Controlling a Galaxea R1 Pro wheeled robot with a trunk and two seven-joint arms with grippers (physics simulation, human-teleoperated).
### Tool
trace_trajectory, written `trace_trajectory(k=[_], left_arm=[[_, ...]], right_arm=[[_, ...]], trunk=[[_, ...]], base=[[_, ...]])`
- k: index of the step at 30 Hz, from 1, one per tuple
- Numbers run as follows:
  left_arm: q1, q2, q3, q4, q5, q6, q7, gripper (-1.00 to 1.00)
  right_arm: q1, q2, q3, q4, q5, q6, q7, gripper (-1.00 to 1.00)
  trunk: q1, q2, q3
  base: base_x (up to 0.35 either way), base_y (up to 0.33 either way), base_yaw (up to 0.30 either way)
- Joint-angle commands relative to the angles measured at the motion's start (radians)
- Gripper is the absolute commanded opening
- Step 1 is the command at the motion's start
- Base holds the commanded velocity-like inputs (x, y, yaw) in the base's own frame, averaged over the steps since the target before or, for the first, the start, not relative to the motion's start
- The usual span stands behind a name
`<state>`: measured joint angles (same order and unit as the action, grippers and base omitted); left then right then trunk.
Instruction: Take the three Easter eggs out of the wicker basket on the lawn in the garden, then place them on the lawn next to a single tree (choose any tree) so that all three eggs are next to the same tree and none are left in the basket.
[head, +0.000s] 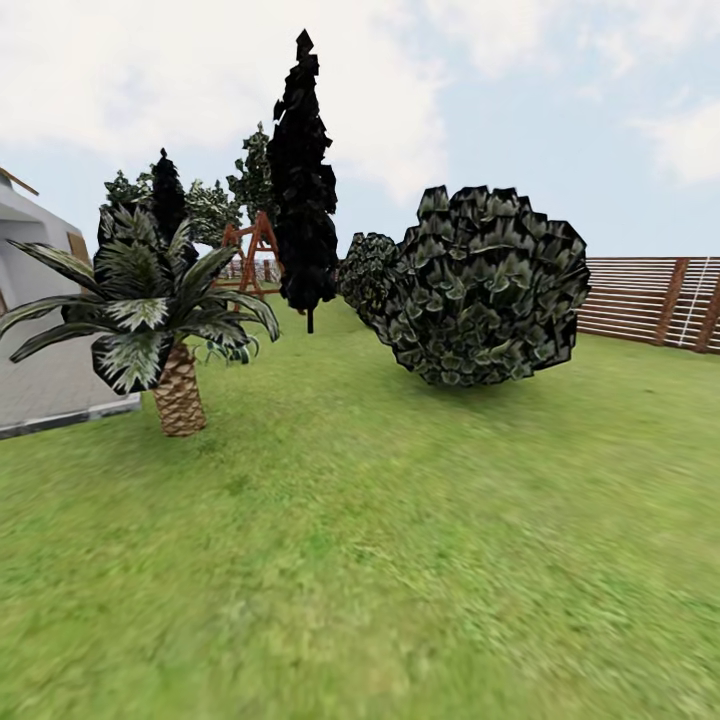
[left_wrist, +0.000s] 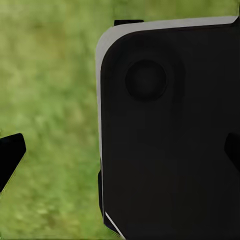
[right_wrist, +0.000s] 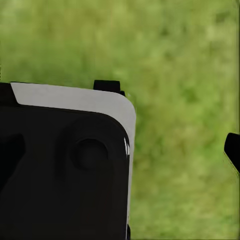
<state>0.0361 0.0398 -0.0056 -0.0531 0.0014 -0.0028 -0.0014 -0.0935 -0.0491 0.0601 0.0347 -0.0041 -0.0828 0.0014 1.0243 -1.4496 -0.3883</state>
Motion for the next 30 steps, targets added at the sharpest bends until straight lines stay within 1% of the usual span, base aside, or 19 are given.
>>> trace_trajectory(k=[1, 11, 19, 30], left_arm=[[0.001, 0.0, -0.001, -0.002, 0.0, 0.0, 0.0, 1.0], [0.001, 0.0, -0.001, -0.002, 0.0, 0.0, 0.0, 1.0], [0.001, 0.0, -0.001, -0.002, 0.0, 0.0, 0.0, 1.0], [0.001, 0.0, -0.001, -0.002, 0.0, 0.0, 0.0, 1.0]], right_arm=[[-0.002, 0.0, 0.006, 0.004, 0.0, -0.006, 0.0, 1.0], [-0.002, 0.0, 0.006, 0.004, 0.0, -0.006, 0.0, 1.0], [-0.002, 0.0, 0.005, 0.004, -0.004, -0.008, 0.0, 1.0], [-0.002, 0.0, 0.006, 0.004, -0.001, -0.008, 0.0, 1.0]], trunk=[[0.001, 0.0, -0.001], [0.001, 0.0, -0.001], [0.001, 0.0, -0.001], [0.001, 0.0, -0.001]], base=[[0.342, 0.0, 0.0], [0.342, 0.0, 0.004], [0.343, 0.0, 0.156], [0.342, 0.0, 0.017]])
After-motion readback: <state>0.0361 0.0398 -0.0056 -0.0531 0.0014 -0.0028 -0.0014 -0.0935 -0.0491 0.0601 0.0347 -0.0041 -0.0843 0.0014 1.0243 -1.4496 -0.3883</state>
